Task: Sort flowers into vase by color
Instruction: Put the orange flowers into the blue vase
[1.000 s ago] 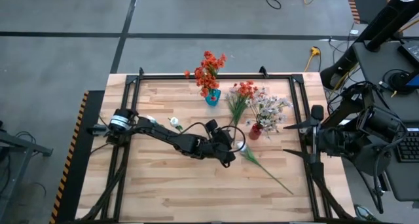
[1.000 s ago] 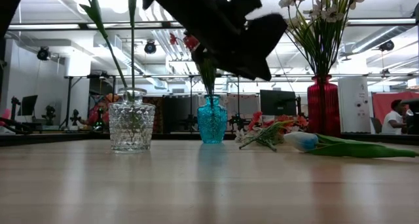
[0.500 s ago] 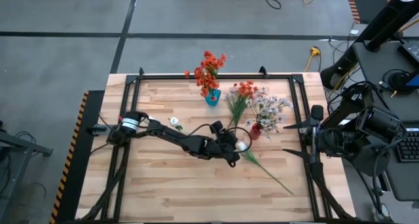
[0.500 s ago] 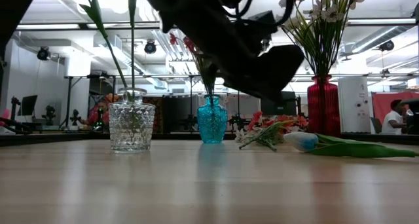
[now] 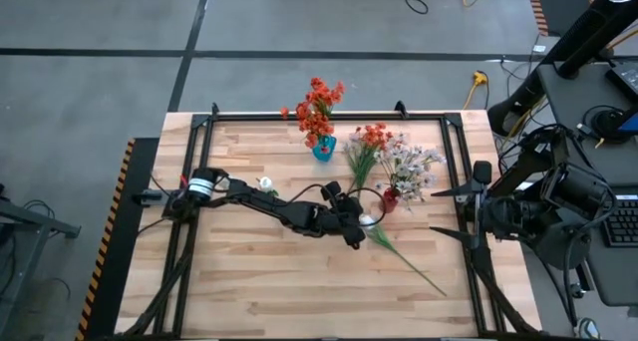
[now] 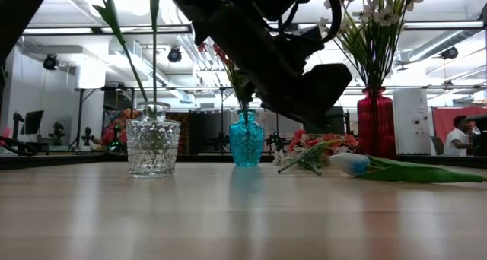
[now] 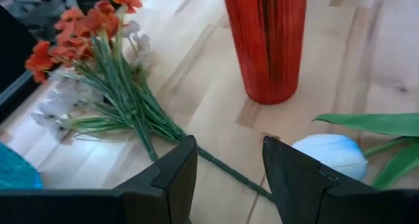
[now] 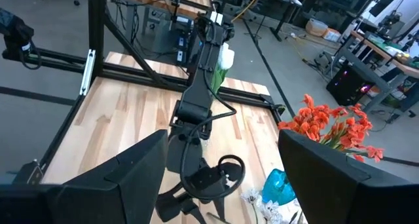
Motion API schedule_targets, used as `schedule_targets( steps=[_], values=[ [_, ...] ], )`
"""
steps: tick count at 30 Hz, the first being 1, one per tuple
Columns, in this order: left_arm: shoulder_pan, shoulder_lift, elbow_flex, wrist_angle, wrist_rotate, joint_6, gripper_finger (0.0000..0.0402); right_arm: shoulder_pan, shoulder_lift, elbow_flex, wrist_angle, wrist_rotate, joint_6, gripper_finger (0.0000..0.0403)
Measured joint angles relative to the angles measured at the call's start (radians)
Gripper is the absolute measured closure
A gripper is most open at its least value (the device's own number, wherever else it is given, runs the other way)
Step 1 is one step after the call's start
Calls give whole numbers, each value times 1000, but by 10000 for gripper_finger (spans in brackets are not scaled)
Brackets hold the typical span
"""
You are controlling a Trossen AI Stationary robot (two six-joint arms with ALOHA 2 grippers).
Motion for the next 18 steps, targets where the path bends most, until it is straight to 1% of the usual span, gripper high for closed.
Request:
schedule_targets(
  steps=[3, 6, 8, 15, 18],
  values=[
    [-4, -5, 51, -61, 50, 4, 244, 0, 0, -1, 0, 0, 1, 119],
    [-16, -11, 150, -186, 131, 20, 244, 0, 0, -1, 0, 0, 1, 119],
    [-25, -11, 211, -260, 164, 22, 244, 0, 0, -1, -1, 0, -1, 120],
    [-71, -6, 396, -502, 183, 32, 244, 0, 0, -1, -4, 0, -2, 120],
    [-91, -7, 498, -618, 189, 33, 244, 0, 0, -1, -8, 0, -2, 120]
  ],
)
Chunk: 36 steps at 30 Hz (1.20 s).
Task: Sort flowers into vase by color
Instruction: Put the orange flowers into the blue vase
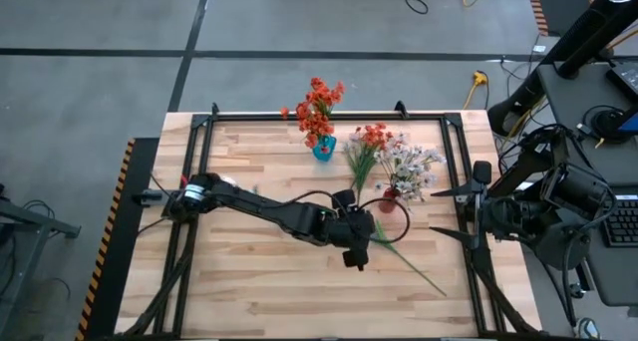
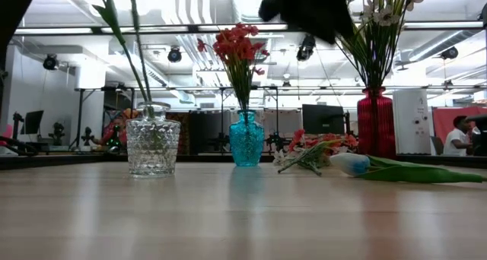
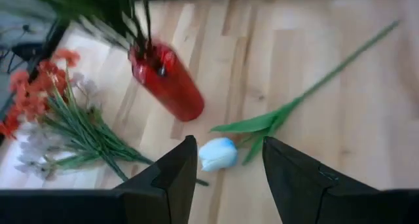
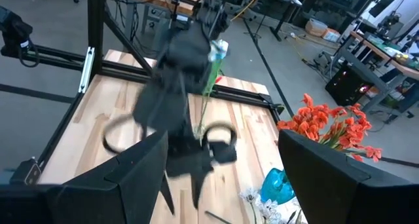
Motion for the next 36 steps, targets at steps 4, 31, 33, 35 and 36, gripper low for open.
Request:
schedule_targets(
  steps=[4, 31, 33, 35, 36],
  values=[
    [-13, -5, 122, -168, 105, 41, 245, 0, 0, 0, -2, -8, 0, 120],
    [179, -85, 7, -193, 342, 378, 245, 0, 0, -1, -2, -43, 19, 120],
    [200, -104, -54, -108, 416, 389, 245, 0, 0, -1, -2, -43, 19, 119],
    [217, -123, -98, -46, 444, 399, 245, 0, 0, -1, -2, -43, 23, 119],
    [225, -125, -111, -35, 445, 411, 245, 0, 0, -1, -2, -43, 24, 119]
  ],
)
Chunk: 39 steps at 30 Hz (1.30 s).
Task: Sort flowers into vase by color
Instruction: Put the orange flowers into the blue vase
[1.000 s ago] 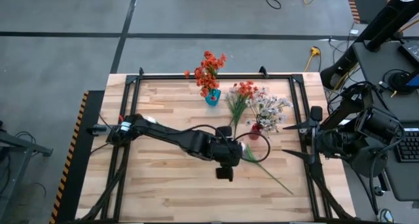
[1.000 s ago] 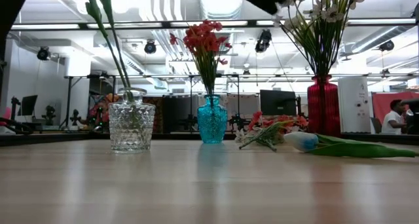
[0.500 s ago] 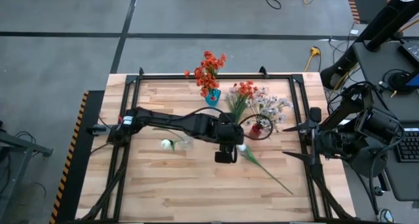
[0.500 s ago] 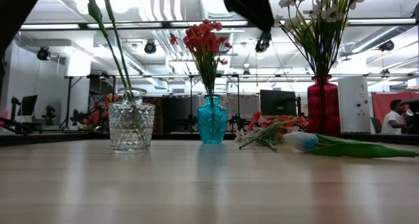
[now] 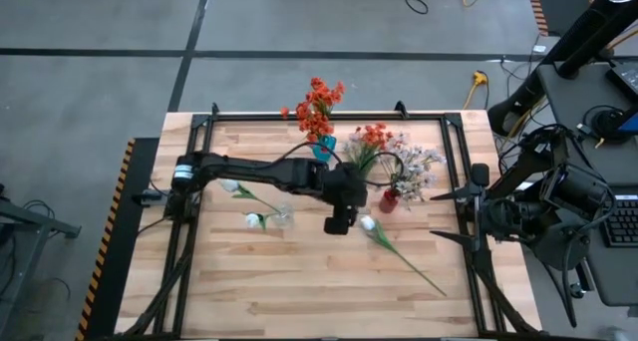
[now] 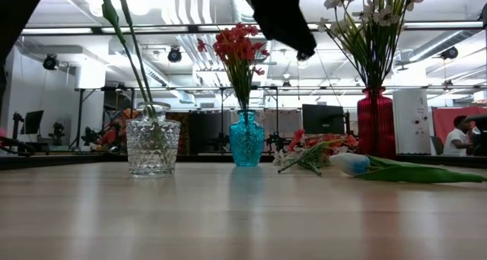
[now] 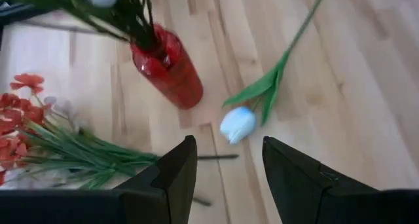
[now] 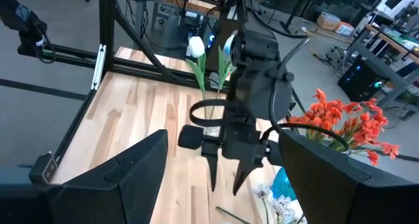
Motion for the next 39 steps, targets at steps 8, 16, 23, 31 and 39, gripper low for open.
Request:
schedule_targets(
  steps=[8, 16, 23, 31, 39],
  values=[
    [43, 3, -127, 164, 108, 47, 245, 0, 0, 0, 0, 0, 4, 119],
    [74, 7, -202, 263, 180, 62, 245, 0, 3, 0, 0, 2, 6, 119],
    [87, 7, -257, 280, 107, 20, 245, 0, 7, 0, 0, 7, 4, 119],
    [106, 8, -297, 281, 186, 61, 245, 0, 7, 0, 0, 8, 3, 119],
    [160, 9, -355, 402, 312, 144, 252, 0, 7, 0, 0, 8, 5, 119]
  ],
)
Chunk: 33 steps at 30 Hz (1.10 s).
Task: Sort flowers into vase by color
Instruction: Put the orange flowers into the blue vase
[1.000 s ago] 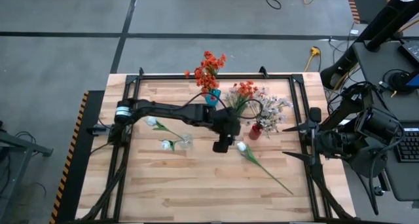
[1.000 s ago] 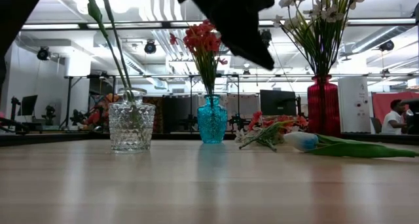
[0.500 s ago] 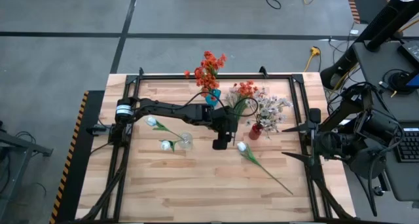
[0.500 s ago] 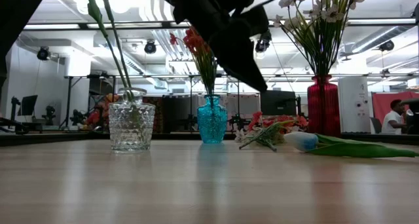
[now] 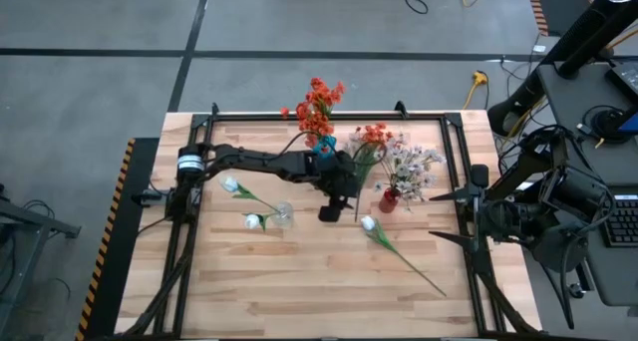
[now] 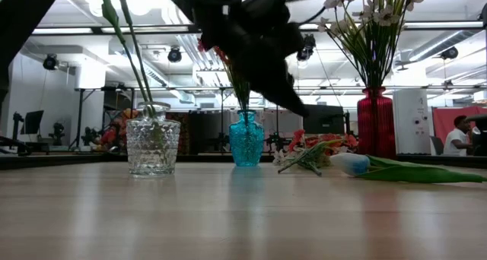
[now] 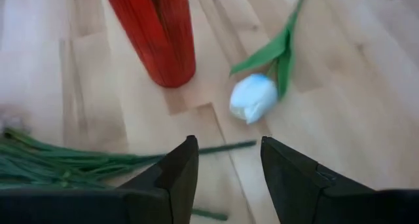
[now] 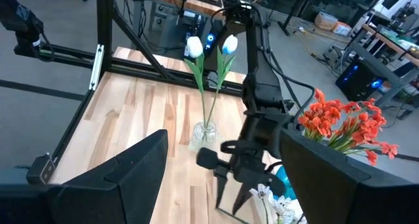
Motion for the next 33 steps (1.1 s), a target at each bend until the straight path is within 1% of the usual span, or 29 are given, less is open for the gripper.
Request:
schedule_targets(
  steps=[2, 7, 16, 19, 24, 30, 33],
  values=[
    [7, 1, -19, 14, 19, 22, 259, 0, 0, 0, 0, 0, 7, 120],
    [29, 8, -73, 82, 132, 26, 271, 0, 0, 0, 0, 0, 8, 119],
    [30, 8, -141, 159, 132, 12, 272, 0, 0, 0, 0, 0, 9, 119],
    [28, 9, -149, 166, 97, 8, 272, 0, 0, 0, 0, 0, 8, 120],
    [28, 9, -153, 165, -24, -44, 272, 0, 0, 0, 0, 0, 8, 119],
    [18, 9, -153, 133, -97, -134, 272, 0, 0, 0, 0, 0, 8, 120],
    [6, 9, -154, 130, -186, -182, 272, 0, 0, 0, 0, 0, 8, 119]
  ],
)
